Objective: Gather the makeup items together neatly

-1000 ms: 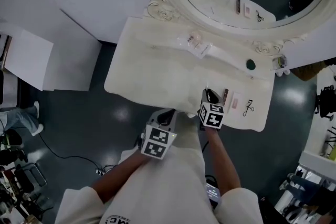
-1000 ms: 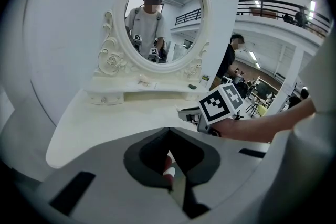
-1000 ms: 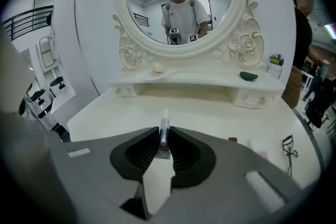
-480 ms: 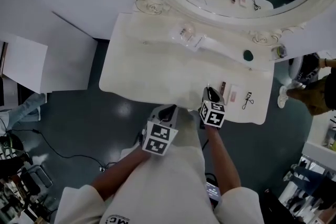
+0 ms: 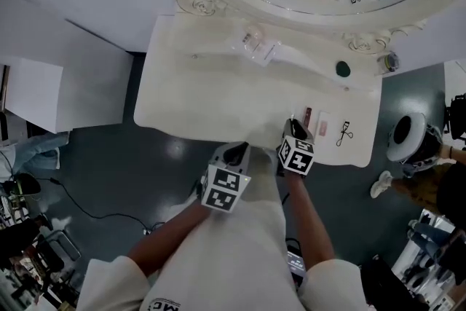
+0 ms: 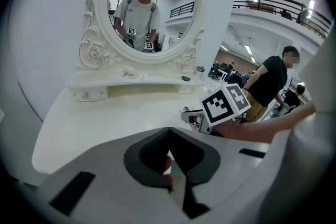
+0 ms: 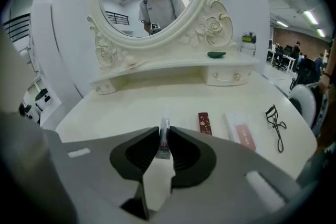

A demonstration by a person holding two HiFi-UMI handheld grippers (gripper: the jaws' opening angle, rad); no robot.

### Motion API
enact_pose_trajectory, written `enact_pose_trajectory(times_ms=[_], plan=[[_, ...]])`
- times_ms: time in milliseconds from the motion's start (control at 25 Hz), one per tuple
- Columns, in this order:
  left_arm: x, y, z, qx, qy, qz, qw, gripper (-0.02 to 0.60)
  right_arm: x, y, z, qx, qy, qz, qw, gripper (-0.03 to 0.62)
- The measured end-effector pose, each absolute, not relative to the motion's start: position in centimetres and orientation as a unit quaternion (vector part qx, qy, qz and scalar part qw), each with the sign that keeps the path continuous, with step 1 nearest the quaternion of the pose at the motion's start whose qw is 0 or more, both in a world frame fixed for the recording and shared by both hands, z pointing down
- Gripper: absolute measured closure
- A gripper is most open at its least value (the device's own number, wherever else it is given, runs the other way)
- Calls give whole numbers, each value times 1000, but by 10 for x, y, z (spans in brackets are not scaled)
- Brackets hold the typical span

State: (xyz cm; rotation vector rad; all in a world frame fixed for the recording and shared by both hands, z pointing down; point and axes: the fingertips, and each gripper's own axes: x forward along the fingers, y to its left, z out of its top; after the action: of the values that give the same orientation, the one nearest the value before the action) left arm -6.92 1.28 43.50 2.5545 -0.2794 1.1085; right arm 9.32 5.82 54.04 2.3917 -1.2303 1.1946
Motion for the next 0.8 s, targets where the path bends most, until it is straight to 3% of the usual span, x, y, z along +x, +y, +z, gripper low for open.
enact_pose_trajectory(times_ms=[800], plan=[[-51,19,448,890,-91,413,168,577,109,64,569,816,-368,434,102,530]])
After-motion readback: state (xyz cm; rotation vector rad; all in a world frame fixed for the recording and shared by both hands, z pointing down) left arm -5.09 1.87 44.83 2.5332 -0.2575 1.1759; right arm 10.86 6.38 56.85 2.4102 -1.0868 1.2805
